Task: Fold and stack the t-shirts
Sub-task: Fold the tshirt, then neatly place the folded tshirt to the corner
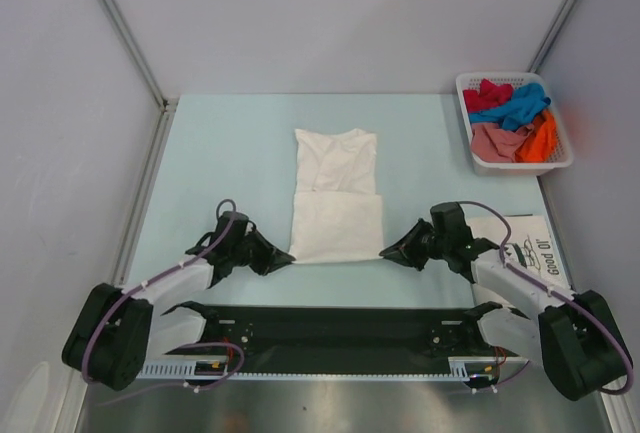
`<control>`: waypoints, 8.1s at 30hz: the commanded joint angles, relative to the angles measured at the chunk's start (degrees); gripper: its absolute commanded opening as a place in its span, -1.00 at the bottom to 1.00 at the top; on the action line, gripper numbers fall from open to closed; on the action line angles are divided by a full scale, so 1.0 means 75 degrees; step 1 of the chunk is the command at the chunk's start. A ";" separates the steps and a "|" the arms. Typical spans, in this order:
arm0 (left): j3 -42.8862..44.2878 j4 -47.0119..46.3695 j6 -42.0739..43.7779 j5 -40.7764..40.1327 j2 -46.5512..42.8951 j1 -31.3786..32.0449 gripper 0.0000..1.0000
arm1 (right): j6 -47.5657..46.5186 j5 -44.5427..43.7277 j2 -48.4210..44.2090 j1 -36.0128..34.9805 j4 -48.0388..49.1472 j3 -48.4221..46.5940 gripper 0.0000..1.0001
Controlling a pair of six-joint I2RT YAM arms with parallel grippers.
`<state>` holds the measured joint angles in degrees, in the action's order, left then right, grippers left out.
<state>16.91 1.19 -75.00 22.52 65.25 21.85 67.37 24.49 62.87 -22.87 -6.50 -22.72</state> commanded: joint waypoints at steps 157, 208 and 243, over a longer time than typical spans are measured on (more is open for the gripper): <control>0.7637 -0.2491 0.2605 0.3079 0.8021 -0.0534 -0.03 | -0.4609 0.3650 0.8996 0.1632 -0.1300 -0.8842 -0.81; 0.7296 0.0265 -0.7565 -0.7010 0.7411 0.3556 0.40 | -0.7331 -0.3512 0.0934 0.0167 -0.5684 -0.6897 -0.06; 0.6385 -0.2475 -0.5294 -0.5502 0.7121 0.2759 -0.99 | -0.5961 0.1667 0.3732 0.2405 -0.3533 -0.6944 0.32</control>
<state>70.26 -13.32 -115.44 -23.49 124.18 44.60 19.16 27.33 87.50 -5.34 -41.54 -74.70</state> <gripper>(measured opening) 0.032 0.654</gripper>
